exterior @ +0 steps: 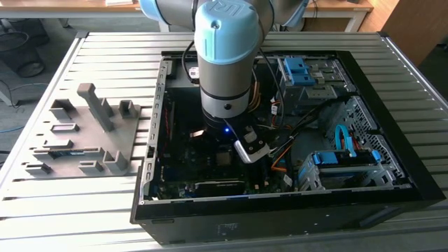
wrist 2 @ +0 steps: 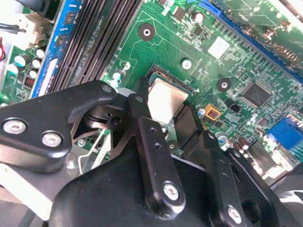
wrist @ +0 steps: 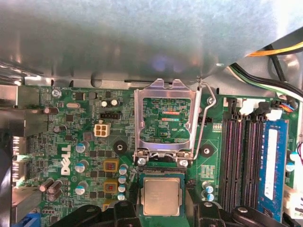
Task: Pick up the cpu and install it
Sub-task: 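Place the cpu into insertion slot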
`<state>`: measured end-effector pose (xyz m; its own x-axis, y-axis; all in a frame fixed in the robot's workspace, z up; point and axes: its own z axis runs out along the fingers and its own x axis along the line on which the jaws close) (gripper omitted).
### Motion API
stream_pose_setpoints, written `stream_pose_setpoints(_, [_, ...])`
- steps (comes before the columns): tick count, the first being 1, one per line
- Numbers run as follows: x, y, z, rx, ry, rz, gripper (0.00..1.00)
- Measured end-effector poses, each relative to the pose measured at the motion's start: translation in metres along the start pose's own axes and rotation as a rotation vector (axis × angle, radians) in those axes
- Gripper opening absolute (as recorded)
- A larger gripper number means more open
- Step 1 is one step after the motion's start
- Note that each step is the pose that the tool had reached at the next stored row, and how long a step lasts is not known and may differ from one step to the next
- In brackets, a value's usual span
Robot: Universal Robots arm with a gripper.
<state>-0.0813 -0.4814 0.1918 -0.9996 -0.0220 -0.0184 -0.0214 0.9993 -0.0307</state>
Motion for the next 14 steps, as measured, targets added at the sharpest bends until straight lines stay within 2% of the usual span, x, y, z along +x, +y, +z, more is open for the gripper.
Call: stream_pose_setpoints(14, [0.0005,0.0001,0.0025,0.0004,0.0006,0.015,0.47])
